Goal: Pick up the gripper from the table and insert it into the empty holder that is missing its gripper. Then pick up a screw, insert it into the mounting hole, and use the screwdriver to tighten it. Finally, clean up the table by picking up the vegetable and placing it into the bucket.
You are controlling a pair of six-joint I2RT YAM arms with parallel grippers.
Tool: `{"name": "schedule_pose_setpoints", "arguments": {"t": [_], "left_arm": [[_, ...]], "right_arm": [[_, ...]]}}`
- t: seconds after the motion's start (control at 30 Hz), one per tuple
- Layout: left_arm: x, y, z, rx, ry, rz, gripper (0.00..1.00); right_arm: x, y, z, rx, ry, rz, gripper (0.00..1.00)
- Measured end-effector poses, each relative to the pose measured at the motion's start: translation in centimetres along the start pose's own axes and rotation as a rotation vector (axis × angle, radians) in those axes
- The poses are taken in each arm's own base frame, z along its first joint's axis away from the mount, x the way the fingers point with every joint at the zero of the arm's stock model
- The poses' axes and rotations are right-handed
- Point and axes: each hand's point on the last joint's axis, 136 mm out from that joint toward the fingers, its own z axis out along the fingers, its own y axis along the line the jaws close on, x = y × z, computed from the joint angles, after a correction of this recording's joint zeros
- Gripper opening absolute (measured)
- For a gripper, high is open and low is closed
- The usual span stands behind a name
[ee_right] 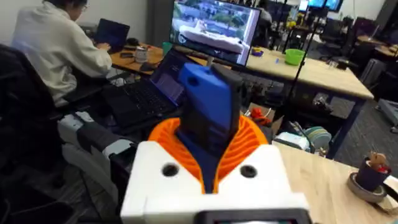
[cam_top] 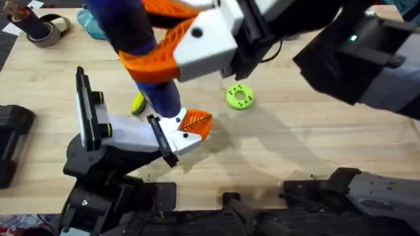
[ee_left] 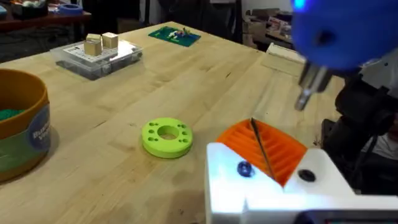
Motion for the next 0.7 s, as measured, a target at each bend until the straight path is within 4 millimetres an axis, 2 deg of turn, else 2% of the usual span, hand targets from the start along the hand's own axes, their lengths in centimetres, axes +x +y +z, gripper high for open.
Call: {"name": "schedule_pose_setpoints", "arguments": {"t": [0.23,0.7], "left_arm": [[0.0,0.0,0.0,0.0,0.001,0.0,0.015],[0.1,0.0,0.0,0.0,0.003,0.051,0.015]], "right_arm": [[0.7,0.2,-0.1,0.002,-0.006,-0.013,0.059],[1.6,-0.8,-0.1,0.044,0.007,0.031,0.059]]}}
